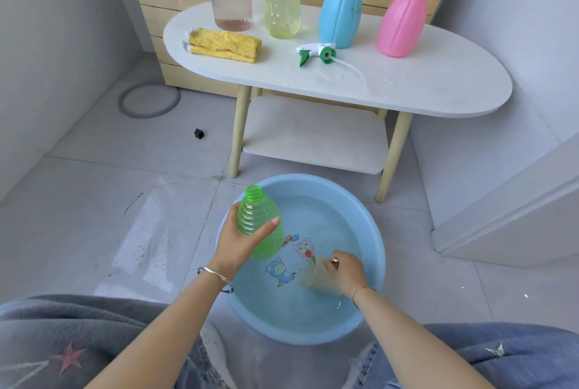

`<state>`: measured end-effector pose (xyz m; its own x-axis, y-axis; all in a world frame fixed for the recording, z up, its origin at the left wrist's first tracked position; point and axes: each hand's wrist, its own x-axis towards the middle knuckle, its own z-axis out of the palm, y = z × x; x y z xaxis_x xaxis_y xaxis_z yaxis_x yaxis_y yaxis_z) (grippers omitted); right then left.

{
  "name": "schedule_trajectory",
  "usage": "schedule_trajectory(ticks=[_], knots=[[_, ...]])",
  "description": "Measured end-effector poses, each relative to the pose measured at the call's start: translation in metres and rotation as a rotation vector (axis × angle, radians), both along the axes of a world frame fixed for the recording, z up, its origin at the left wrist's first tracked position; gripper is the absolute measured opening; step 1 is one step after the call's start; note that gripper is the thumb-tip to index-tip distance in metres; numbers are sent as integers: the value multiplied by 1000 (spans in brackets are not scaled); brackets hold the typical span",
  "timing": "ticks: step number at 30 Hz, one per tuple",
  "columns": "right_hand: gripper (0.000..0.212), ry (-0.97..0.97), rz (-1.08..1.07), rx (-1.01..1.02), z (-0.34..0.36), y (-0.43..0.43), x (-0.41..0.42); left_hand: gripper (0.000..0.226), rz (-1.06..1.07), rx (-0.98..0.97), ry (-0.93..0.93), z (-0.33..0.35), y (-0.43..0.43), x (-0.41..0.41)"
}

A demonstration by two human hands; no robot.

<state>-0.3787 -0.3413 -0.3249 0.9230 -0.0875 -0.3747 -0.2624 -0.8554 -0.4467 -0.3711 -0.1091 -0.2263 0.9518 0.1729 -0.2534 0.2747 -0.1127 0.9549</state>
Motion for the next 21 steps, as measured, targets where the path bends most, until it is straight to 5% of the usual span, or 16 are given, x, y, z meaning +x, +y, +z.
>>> schedule_trajectory(ticks=[12,21], knots=[[38,-39,-434,560,36,3,-4,53,97,-59,-48,14,9,1],[47,-248,-447,860,142,-7,13,73,65,-111,-148,41,8,1]])
